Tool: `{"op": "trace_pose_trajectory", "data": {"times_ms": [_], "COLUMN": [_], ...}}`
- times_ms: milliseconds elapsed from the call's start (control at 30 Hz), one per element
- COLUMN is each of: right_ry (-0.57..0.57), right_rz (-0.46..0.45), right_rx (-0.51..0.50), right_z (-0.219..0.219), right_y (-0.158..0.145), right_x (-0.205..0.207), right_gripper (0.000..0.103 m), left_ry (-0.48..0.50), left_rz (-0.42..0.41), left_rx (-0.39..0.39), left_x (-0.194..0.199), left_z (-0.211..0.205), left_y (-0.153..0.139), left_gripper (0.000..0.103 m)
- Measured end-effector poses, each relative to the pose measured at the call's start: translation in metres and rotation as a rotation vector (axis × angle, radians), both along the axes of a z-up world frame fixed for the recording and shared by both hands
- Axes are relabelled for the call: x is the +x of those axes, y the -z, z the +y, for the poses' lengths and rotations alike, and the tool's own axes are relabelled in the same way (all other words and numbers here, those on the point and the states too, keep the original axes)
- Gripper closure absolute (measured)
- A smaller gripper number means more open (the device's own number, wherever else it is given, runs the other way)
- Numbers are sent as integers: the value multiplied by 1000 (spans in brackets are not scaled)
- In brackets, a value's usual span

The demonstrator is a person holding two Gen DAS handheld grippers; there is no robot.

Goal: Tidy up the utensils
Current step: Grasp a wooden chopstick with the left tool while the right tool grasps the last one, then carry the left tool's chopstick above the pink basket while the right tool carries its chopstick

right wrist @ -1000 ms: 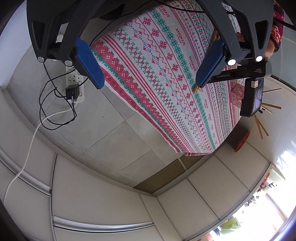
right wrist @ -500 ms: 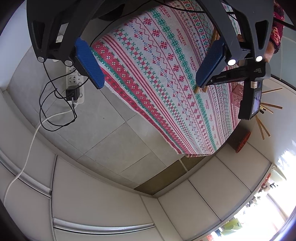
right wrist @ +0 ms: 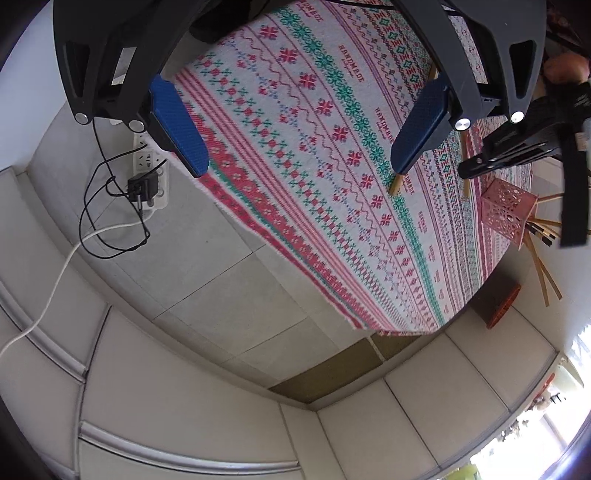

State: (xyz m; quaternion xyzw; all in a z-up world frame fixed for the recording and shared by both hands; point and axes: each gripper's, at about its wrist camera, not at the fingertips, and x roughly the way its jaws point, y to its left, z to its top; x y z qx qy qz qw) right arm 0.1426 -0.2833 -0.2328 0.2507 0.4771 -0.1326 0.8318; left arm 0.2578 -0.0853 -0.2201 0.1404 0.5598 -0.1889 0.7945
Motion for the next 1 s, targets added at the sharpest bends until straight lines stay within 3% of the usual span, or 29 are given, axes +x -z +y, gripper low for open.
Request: {"op": "trace_pose_trajectory", "data": {"times_ms": [267, 467, 567, 633, 700, 767, 867, 1000], "right_ry": [-44, -38, -8, 22, 20, -6, 5, -22], "right_rz": [245, 348, 366, 371, 368, 366, 344, 214], "right_rx": [0, 44, 8, -35, -107, -104, -66, -61], "right_z": [60, 81, 85, 88, 94, 99, 97, 97], "right_y": [43, 66, 69, 67, 61, 57, 52, 23], "right_x": [75, 102, 105, 107, 112, 122, 125, 111], "right_gripper": [7, 7, 9, 21, 62, 89, 95, 95], "left_ry": [-83, -125, -135, -140, -144, -146, -156, -170], "left_rz": [-190, -241, -261, -274, -281, -287, -297, -308], "left_rx": [-43, -83, -87, -93, -98, -107, -116, -137], "left_x": [-22, -26, -31, -34, -37, -38, -40, -44], "left_z": [46, 76, 83, 88, 91, 95, 101, 108], "left_y": [-62, -85, -91, -96, -100, -103, -106, -114], "left_gripper": [96, 96, 96, 96, 95, 95, 95, 95]}}
